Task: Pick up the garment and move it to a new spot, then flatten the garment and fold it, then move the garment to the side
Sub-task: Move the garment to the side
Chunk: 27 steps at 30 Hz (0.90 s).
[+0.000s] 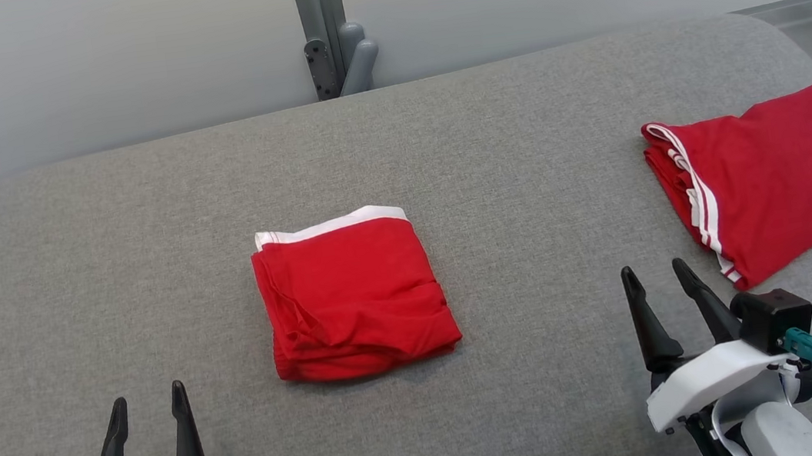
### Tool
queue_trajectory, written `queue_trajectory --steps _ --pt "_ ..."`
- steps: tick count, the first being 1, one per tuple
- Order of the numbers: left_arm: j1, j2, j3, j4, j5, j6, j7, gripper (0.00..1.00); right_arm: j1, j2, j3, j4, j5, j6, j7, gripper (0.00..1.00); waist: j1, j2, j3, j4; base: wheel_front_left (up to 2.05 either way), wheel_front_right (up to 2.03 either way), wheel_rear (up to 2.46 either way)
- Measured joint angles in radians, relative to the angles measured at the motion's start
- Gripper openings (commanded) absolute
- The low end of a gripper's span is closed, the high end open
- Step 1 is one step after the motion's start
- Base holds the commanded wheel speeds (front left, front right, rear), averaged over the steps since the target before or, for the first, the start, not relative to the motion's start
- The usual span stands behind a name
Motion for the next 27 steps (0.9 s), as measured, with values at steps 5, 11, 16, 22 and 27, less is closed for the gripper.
queue_trajectory --steps 5,11,16,22,27 --pt "0.002 0.0 -0.004 -0.003 -0.001 0.0 0.0 1.0 0.0 0.0 0.009 0.003 0.005 0.0 0.0 1.0 0.0 0.0 0.005 0.002 0.0 0.0 0.0" --pt "0.002 0.0 -0.016 -0.005 -0.002 0.0 0.0 1.0 0.0 0.0 0.011 0.003 0.006 0.0 0.0 1.0 0.0 0.0 0.014 0.006 0.0 0.0 0.0" --pt "0.0 0.0 -0.031 -0.011 -0.005 0.0 0.0 1.0 -0.006 0.0 0.026 0.005 0.007 0.0 0.0 1.0 0.0 0.0 0.029 0.016 0.0 0.0 0.0" --pt "-0.019 0.0 -0.055 -0.026 -0.005 0.003 0.0 1.0 -0.043 0.0 0.062 0.018 0.013 0.0 0.0 1.0 0.0 0.0 0.061 0.042 0.0 0.0 0.0" --pt "-0.051 0.0 -0.079 -0.03 -0.01 0.003 0.0 1.0 -0.109 0.0 0.118 0.047 0.025 0.0 0.0 1.0 0.0 0.0 0.094 0.068 0.0 0.0 0.0"
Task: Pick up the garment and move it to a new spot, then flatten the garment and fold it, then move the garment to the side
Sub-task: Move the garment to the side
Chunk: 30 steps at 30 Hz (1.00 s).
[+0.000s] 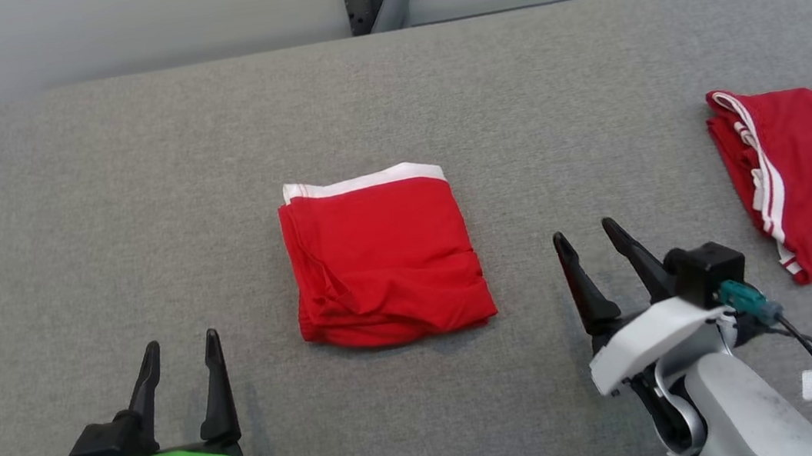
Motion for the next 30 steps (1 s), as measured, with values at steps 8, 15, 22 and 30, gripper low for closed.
queue_trajectory --steps 8,15,22,30 --pt "-0.044 0.0 -0.056 0.012 -0.033 0.0 0.0 1.0 -0.182 0.002 0.108 0.151 0.052 0.0 0.0 1.0 0.0 0.0 0.075 0.103 0.0 0.0 0.0" --pt "-0.049 0.0 -0.061 0.015 -0.031 -0.001 0.0 1.0 -0.286 0.0 0.147 0.365 0.139 0.0 0.0 1.0 0.0 0.0 0.118 0.188 0.0 0.0 0.0" --pt "-0.056 0.0 -0.081 0.014 -0.033 -0.001 0.0 1.0 -0.354 -0.001 0.195 0.467 0.223 0.0 -0.002 0.23 0.0 0.0 0.141 0.237 0.0 0.0 0.0" --pt "-0.058 0.0 -0.088 0.007 -0.036 -0.004 0.0 1.0 -0.359 -0.002 0.172 0.447 0.197 0.0 0.0 0.0 0.0001 0.0 0.125 0.228 0.0 0.0 0.0"
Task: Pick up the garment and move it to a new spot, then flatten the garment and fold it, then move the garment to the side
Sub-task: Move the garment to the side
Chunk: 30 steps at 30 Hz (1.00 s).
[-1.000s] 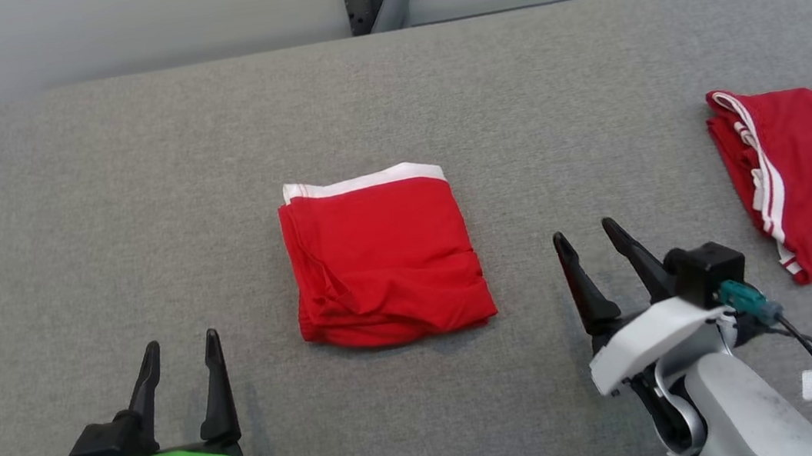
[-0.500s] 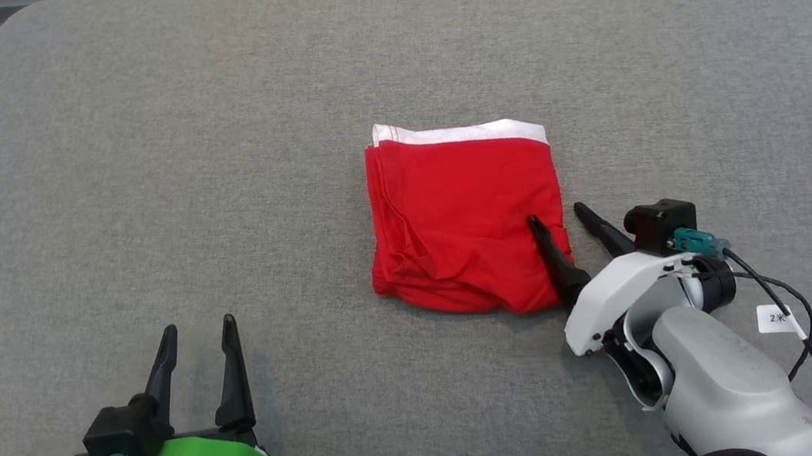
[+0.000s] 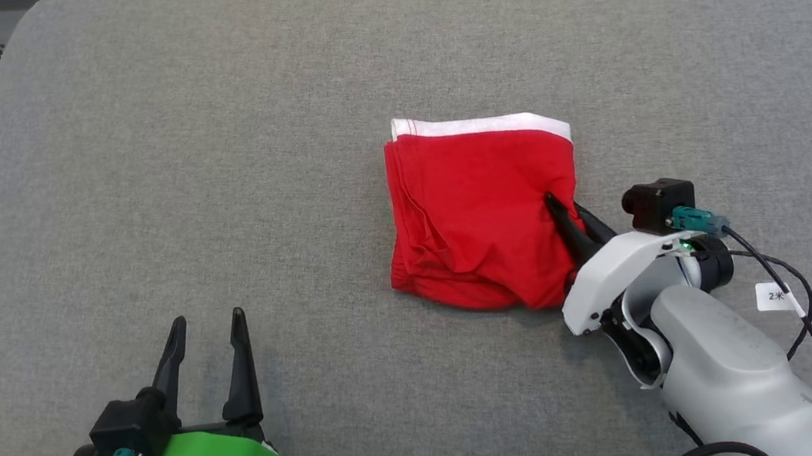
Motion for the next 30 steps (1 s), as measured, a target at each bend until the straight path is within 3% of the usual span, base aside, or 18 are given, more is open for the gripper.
queue_trajectory --steps 6,12,30 --pt "0.014 0.0 0.009 -0.008 -0.001 0.0 0.0 1.0 0.036 -0.026 -0.026 -0.08 -0.09 0.0 0.0 0.0 0.0 0.0 -0.025 -0.055 0.0 0.0 0.0" --pt "0.024 0.0 -0.005 -0.018 -0.006 -0.001 0.0 1.0 0.094 -0.029 -0.032 -0.146 -0.143 0.0 0.0 0.0 0.0 0.0 -0.059 -0.151 0.0 0.0 0.0" --pt "-0.004 0.0 -0.02 -0.048 0.005 -0.002 0.0 1.0 0.239 -0.011 -0.026 -0.208 -0.089 0.0 0.0 0.0 0.0 0.0 -0.103 -0.572 0.0 0.0 0.0"
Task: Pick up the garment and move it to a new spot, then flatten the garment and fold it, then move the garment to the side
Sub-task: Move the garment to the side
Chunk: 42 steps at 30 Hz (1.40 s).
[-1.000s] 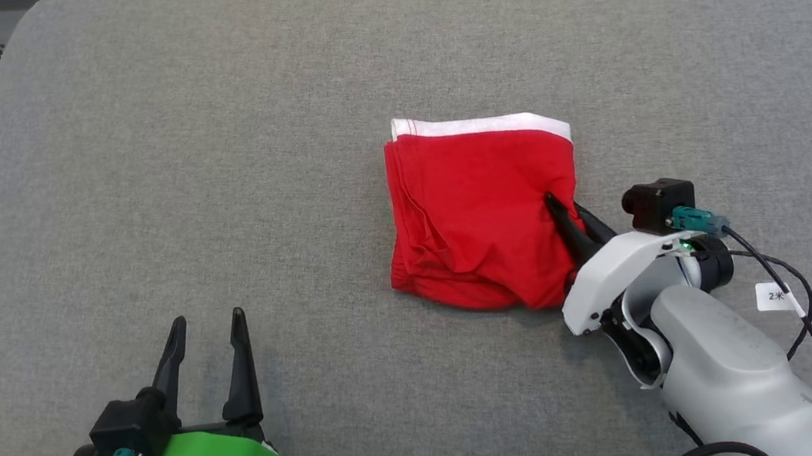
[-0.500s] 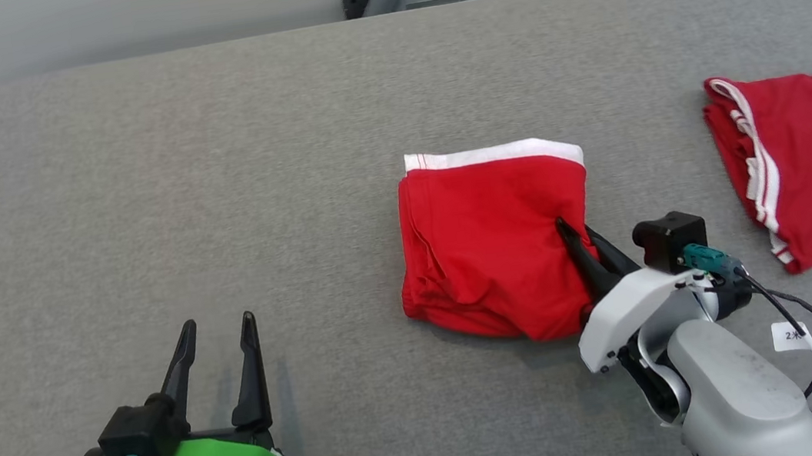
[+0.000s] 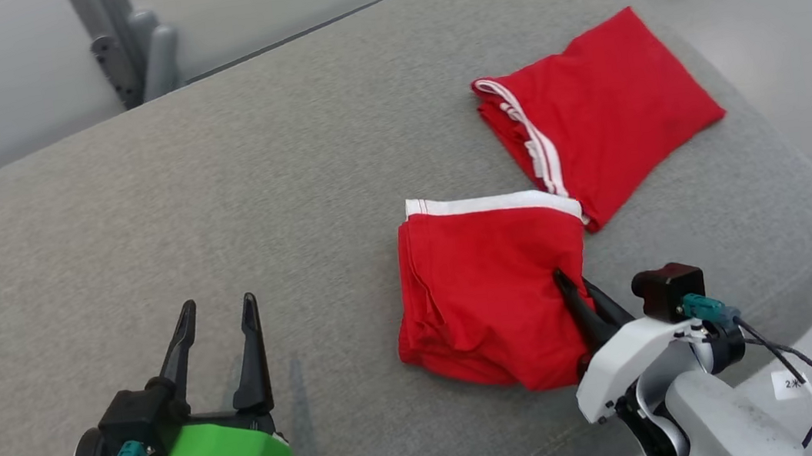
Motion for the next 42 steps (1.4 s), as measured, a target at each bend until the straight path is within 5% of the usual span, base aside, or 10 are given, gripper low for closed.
queue_trajectory --steps 7,14,24,33,42 --pt "-0.027 -0.001 -0.049 0.007 0.013 0.0 0.0 1.0 0.031 0.004 0.005 -0.018 0.008 0.0 0.0 0.0 0.0 0.0 0.005 -0.133 0.0 0.0 0.0" --pt "-0.052 -0.001 -0.079 0.007 0.008 0.0 0.0 1.0 -0.018 -0.009 0.056 -0.021 -0.007 0.0 0.0 0.0 0.0 0.0 0.036 -0.172 0.0 0.0 0.0" --pt "-0.084 -0.001 -0.093 0.015 0.012 -0.002 0.0 1.0 -0.218 -0.11 0.145 -0.038 -0.019 0.0 0.0 0.0 0.0 0.0 0.076 -0.081 0.0 0.0 0.0" --pt "-0.126 0.002 -0.103 0.001 0.041 -0.002 0.0 1.0 -0.483 -0.285 0.261 0.199 0.026 0.0 0.008 0.0 0.0 0.0 0.153 0.056 0.0 0.0 0.0" --pt "-0.155 0.015 -0.114 -0.026 0.051 -0.002 0.0 1.0 -0.61 -0.42 0.205 0.404 0.03 0.001 0.006 0.0 0.0001 0.0 0.23 0.151 0.0 0.0 0.0"
